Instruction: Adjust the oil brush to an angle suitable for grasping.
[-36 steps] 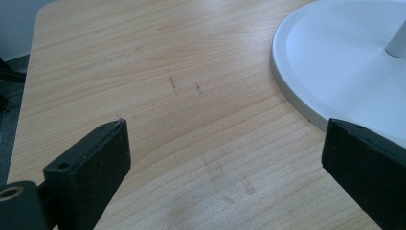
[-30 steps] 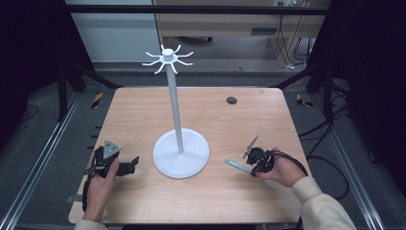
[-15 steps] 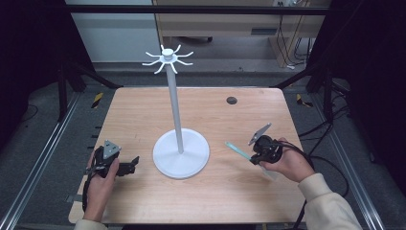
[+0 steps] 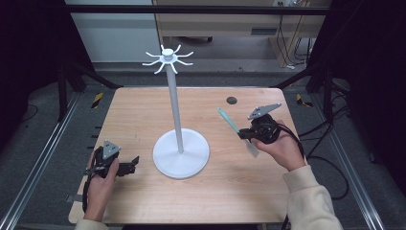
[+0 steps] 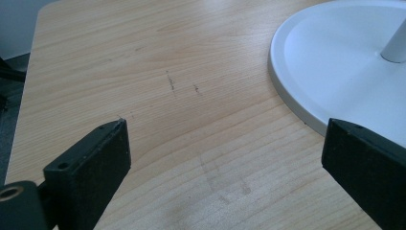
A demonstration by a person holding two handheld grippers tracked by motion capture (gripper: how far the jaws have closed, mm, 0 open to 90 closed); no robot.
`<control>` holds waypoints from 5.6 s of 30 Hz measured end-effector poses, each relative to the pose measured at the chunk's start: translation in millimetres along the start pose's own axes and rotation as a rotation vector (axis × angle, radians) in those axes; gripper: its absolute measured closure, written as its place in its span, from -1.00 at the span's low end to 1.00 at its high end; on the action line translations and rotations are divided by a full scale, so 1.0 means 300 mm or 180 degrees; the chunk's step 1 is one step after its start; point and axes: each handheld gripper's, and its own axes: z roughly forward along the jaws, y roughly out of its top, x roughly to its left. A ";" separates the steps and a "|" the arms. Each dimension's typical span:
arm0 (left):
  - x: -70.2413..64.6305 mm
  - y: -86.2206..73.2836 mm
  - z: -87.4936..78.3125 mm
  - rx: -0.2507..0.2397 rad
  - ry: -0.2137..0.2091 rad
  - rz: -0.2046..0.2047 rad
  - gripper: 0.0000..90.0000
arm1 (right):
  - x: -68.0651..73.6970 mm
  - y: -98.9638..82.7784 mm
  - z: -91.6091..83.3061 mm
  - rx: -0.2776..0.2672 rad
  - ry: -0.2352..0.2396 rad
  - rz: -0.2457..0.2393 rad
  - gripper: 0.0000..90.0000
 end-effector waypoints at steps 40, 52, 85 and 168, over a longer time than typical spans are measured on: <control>0.002 0.005 0.001 -0.0037 -0.0041 -0.0008 -0.95 | 0.119 0.111 -0.146 -0.1314 -0.0084 0.0185 0.83; 0.002 0.006 0.002 -0.0034 -0.0042 -0.0003 -0.95 | 0.165 0.141 -0.168 -0.1440 -0.0053 0.0090 0.83; -0.002 0.004 0.002 -0.0023 -0.0042 0.0023 -0.95 | 0.273 0.236 -0.212 -0.1910 0.0117 -0.0052 0.83; -0.007 0.002 0.004 -0.0002 -0.0056 0.0042 -0.95 | 0.306 0.367 -0.105 -0.1755 0.0156 -0.0110 0.82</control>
